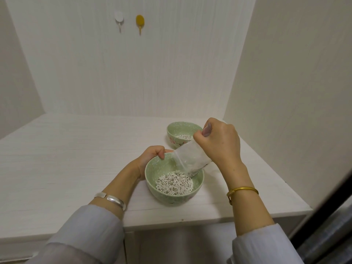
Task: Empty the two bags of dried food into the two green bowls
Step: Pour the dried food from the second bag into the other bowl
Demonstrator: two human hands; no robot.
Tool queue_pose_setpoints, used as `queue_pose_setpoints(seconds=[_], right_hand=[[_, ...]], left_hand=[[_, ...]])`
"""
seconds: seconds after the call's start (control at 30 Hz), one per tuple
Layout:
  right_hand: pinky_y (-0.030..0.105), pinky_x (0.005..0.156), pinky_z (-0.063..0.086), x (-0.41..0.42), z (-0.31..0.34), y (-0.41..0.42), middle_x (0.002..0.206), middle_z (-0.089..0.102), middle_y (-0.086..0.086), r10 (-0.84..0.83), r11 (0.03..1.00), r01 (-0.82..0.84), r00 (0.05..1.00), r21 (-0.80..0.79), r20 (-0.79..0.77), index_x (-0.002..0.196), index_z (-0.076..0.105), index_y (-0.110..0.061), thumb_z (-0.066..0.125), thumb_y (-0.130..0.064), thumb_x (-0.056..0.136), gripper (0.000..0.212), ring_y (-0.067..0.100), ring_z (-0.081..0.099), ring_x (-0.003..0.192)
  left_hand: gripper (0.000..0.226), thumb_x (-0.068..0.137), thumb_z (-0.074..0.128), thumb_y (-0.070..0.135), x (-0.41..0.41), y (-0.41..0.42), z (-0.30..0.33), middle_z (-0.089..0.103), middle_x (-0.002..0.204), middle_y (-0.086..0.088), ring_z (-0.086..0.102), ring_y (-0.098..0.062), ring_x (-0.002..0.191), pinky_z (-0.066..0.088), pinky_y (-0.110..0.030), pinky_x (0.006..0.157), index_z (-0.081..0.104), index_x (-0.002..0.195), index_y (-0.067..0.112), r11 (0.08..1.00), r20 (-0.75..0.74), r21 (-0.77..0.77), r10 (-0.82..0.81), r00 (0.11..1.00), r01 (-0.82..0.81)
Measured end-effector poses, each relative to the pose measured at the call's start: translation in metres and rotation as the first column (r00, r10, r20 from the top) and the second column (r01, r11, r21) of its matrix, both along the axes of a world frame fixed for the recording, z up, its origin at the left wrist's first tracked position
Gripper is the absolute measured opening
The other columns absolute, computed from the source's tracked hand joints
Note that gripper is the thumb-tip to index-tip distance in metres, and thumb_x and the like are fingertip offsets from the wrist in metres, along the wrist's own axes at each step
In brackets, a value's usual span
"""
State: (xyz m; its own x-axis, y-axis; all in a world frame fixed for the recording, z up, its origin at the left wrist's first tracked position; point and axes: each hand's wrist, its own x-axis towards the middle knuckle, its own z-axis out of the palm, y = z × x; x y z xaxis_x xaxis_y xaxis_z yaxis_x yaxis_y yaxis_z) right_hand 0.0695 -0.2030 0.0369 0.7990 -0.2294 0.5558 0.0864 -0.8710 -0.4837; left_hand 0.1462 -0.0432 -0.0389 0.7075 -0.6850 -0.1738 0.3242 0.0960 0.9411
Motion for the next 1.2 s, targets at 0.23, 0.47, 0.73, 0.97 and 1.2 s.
queue_pose_setpoints(seconds=[0.23, 0.47, 0.73, 0.97, 1.2], right_hand=[[0.028, 0.06, 0.04, -0.001, 0.001, 0.001, 0.079, 0.067, 0.004, 0.004, 0.999, -0.005, 1.0, -0.046, -0.011, 0.071, 0.051, -0.016, 0.055, -0.022, 0.079, 0.011, 0.027, 0.057, 0.074], [0.031, 0.063, 0.043, 0.0, 0.003, 0.004, 0.08, 0.069, 0.005, -0.002, 0.995, 0.001, 1.0, -0.104, -0.009, 0.079, 0.06, -0.01, 0.054, -0.022, 0.08, 0.013, 0.028, 0.058, 0.077], [0.032, 0.063, 0.043, 0.002, 0.007, 0.014, 0.078, 0.067, 0.007, 0.021, 0.986, -0.027, 0.999, -0.162, -0.039, 0.082, 0.06, -0.009, 0.052, -0.022, 0.08, 0.016, 0.03, 0.058, 0.075], [0.032, 0.059, 0.043, 0.004, 0.012, 0.024, 0.072, 0.064, 0.008, 0.065, 0.958, -0.079, 0.996, -0.276, -0.061, 0.083, 0.059, -0.008, 0.05, -0.023, 0.08, 0.018, 0.031, 0.058, 0.071], [0.031, 0.058, 0.037, 0.005, 0.017, 0.031, 0.065, 0.052, 0.004, 0.103, 0.902, -0.145, 0.987, -0.406, -0.125, 0.085, 0.058, -0.008, 0.05, -0.023, 0.081, 0.017, 0.03, 0.053, 0.069]], left_hand=[[0.045, 0.036, 0.052, 0.02, 0.002, 0.0, -0.001, 0.069, 0.062, -0.012, 0.065, -0.022, 0.052, 0.052, -0.02, 0.051, 0.075, 0.071, 0.005, 1.0, 0.003, -0.001, 0.004, 1.0, -0.004], [0.041, 0.038, 0.049, 0.02, 0.0, 0.0, -0.001, 0.067, 0.061, -0.012, 0.063, -0.021, 0.051, 0.051, -0.021, 0.05, 0.074, 0.067, 0.005, 1.0, 0.002, -0.01, 0.023, 1.0, -0.023], [0.038, 0.054, 0.03, 0.012, -0.015, -0.002, 0.012, 0.058, 0.041, -0.003, 0.055, -0.013, 0.037, 0.044, -0.014, 0.043, 0.065, 0.04, 0.004, 0.997, 0.035, 0.035, 0.065, 0.997, -0.066], [0.07, 0.082, 0.01, -0.004, -0.019, -0.006, 0.013, 0.038, 0.026, 0.003, 0.039, -0.007, 0.024, 0.032, -0.009, 0.033, 0.044, 0.022, 0.007, 0.993, 0.092, 0.004, 0.116, 0.989, -0.117], [0.069, 0.08, 0.008, -0.001, -0.016, -0.003, 0.012, 0.049, 0.033, 0.002, 0.047, -0.008, 0.03, 0.037, -0.011, 0.036, 0.056, 0.031, 0.003, 0.999, 0.07, 0.01, 0.051, 0.996, -0.051]])
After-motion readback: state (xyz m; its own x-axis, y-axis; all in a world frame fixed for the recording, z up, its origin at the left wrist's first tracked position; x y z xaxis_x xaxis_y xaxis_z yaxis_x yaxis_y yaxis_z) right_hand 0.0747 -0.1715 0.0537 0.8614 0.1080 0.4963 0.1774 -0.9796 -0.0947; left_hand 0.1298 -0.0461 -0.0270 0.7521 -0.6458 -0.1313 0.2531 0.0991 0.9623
